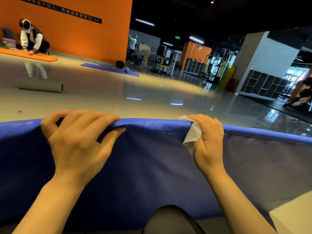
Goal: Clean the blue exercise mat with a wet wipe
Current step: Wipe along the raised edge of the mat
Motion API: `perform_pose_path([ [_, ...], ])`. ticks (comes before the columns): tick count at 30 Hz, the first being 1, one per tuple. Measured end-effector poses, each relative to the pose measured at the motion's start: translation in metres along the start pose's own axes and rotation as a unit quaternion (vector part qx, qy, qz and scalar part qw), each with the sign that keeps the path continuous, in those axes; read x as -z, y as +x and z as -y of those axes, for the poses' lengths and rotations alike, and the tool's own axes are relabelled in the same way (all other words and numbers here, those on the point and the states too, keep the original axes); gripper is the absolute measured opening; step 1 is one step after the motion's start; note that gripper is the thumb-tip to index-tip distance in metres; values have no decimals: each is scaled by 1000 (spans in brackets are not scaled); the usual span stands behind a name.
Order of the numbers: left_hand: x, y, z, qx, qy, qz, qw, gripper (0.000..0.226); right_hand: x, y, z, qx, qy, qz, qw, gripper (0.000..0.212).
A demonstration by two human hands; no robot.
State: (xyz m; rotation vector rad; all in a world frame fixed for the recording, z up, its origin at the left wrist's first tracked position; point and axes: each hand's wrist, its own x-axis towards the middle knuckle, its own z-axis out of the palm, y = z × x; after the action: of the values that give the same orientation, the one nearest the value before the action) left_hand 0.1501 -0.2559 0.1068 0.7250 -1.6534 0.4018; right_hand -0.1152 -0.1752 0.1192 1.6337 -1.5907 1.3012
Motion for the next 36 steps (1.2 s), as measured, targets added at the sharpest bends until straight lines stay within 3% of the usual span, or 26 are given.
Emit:
perform_pose_path([
  [5, 8, 10, 69, 124, -1, 110, 986, 42, -44, 12, 45, 29, 4, -9, 1000, 34],
  [7, 5, 12, 74, 137, 24, 107, 985, 39, -62, 14, 60, 8, -9, -29, 1000, 35],
  [10, -12, 10, 37, 88, 69, 71, 991, 31, -78, 22, 70, 15, 14, -43, 999, 33],
  [13, -36, 2, 9, 0, 58, 115, 992, 42, -87, 20, 79, 52, 23, -24, 998, 24],
  [19, -41, 4, 25, -54, 41, 64, 996, 35, -48, 10, 25, 185, -161, -8, 970, 40],
  [22, -41, 1, 21, -52, 14, 43, 998, 31, -8, 9, -28, 173, -256, 4, 951, 45],
  [25, -38, 3, 20, -51, 10, 29, 998, 28, 35, 4, -86, 89, -314, 25, 945, 46],
  [28, -34, 8, 20, -54, 6, 16, 998, 26, 36, 4, -91, -65, -250, 5, 966, 48],
  [30, -31, 10, 25, -56, 10, 8, 998, 26, 10, 8, -62, -115, -165, -44, 979, 47],
  [33, -26, 6, 44, -14, 35, 13, 999, 29, -35, 8, -1, -55, -121, -86, 987, 42],
  [36, -16, 5, 67, 82, 63, 61, 993, 37, -64, 11, 45, -13, -56, -92, 994, 40],
])
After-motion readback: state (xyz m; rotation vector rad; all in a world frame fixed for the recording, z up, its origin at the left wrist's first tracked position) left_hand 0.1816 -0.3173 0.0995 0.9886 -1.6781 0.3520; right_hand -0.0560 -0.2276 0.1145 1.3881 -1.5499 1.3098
